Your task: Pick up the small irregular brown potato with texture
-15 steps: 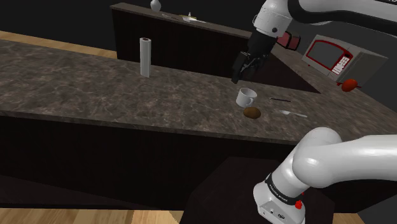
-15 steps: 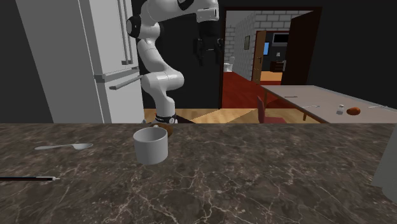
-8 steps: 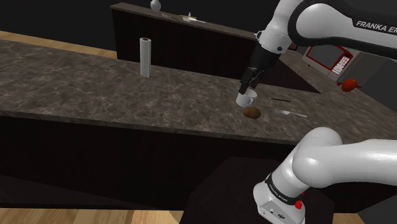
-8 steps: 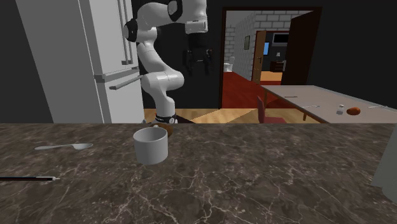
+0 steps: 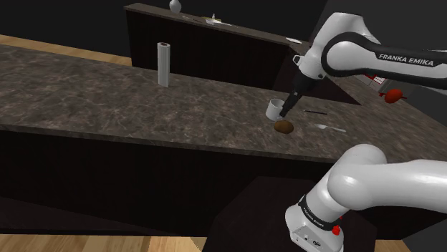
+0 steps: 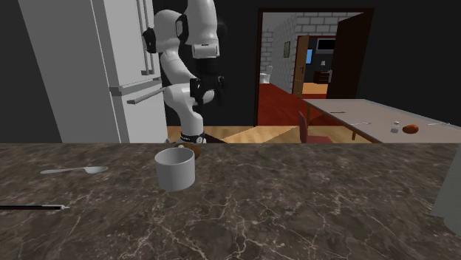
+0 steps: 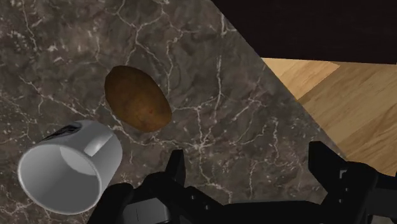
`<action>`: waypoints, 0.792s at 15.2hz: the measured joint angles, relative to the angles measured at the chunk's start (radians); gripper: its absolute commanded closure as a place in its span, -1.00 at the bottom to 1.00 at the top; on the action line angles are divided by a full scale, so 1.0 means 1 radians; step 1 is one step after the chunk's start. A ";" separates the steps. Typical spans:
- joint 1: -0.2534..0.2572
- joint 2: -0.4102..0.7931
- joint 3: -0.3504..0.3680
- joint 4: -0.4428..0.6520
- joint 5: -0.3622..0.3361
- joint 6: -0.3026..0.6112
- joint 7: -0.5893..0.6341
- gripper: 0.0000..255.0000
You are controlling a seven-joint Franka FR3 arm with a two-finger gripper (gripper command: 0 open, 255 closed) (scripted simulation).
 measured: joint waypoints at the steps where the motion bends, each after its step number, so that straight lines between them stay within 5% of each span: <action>1: -0.008 -0.004 -0.025 -0.026 -0.022 0.025 -0.033 -1.00; 12: -0.052 0.194 -0.327 -0.084 -0.226 0.325 -0.386 -1.00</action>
